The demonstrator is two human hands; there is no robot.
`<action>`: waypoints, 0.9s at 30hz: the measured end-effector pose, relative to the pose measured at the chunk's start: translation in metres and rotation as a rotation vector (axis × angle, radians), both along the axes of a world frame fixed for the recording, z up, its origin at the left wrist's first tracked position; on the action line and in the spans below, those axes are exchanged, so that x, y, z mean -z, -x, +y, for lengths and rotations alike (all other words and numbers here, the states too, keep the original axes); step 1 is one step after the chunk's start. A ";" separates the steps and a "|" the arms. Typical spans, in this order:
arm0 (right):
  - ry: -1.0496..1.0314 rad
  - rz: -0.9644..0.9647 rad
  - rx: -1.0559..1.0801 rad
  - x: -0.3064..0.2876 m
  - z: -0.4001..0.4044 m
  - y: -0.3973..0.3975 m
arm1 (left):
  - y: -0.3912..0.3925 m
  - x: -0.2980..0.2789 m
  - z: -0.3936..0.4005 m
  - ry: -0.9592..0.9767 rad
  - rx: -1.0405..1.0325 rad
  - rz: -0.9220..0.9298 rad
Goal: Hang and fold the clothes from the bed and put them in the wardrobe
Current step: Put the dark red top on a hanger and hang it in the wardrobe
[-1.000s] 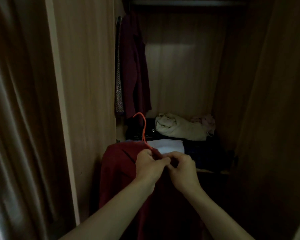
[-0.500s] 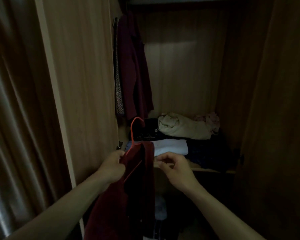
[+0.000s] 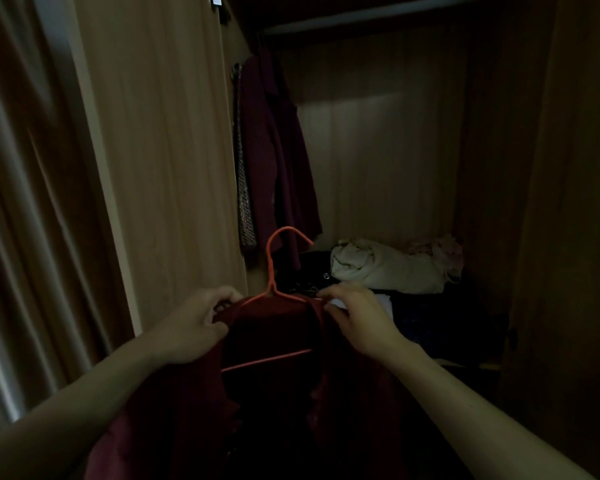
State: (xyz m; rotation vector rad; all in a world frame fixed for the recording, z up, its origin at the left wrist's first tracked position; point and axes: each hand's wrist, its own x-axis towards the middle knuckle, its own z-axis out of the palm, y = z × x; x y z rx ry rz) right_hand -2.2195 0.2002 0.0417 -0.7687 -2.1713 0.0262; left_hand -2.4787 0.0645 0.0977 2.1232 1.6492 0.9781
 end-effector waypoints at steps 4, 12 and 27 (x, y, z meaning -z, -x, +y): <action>0.017 -0.007 -0.091 0.003 0.003 -0.023 | -0.019 -0.008 -0.001 -0.009 -0.007 0.054; -0.003 0.184 -0.135 -0.011 0.017 -0.060 | -0.069 -0.022 0.016 -0.140 0.024 0.078; -0.357 0.315 0.076 -0.093 0.103 -0.073 | -0.063 -0.057 0.135 -0.467 0.062 0.159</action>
